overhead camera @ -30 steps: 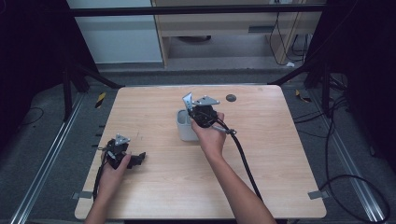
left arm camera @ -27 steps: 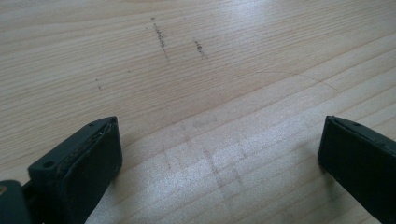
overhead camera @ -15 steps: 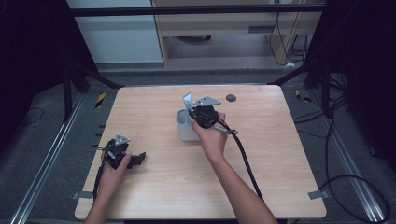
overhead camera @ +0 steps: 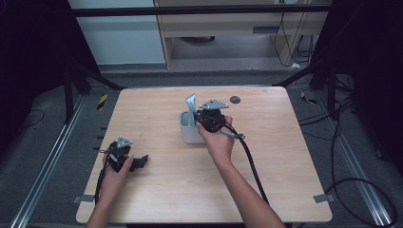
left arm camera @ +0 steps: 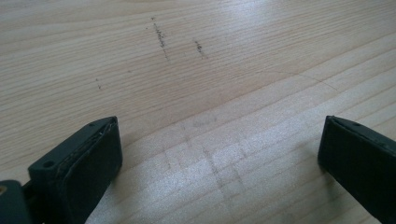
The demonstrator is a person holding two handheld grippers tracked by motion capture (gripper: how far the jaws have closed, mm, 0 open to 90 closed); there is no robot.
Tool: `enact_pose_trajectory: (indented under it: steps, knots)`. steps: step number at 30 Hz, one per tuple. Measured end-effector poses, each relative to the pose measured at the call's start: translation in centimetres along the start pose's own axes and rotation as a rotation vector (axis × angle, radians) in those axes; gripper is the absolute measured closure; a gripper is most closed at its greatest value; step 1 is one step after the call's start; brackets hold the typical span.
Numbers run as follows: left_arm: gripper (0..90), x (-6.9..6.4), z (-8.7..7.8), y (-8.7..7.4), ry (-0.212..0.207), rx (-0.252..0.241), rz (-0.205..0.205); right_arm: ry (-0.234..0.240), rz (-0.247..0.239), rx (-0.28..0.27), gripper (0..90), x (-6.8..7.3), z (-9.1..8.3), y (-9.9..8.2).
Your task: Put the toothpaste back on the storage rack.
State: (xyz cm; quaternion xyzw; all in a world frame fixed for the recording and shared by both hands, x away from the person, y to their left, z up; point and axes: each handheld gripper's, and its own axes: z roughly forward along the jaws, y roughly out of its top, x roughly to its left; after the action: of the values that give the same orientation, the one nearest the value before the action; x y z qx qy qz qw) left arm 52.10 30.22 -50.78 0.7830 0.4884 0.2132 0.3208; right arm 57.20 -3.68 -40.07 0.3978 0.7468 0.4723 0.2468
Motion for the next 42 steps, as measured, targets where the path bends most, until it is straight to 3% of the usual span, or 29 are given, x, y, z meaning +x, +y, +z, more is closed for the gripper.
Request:
enact_pose_trajectory:
  steps: [21,30,36,42]
  knots:
    - [0.0,0.0,0.0,0.0,0.000,-0.004,-0.004,-0.005,-0.031,0.016,71.6,-1.4,-2.7,0.3]
    - [0.0,0.0,0.0,0.0,0.000,-0.004,-0.005,-0.013,-0.045,0.039,63.2,-2.3,-3.6,0.1]
    - [0.0,0.0,0.0,0.0,0.000,-0.004,-0.005,-0.021,-0.050,0.054,49.8,-2.8,-4.0,0.1]
    - [0.0,0.0,0.0,0.0,0.000,-0.004,-0.004,-0.050,-0.078,0.049,23.5,-3.4,-4.3,0.2]
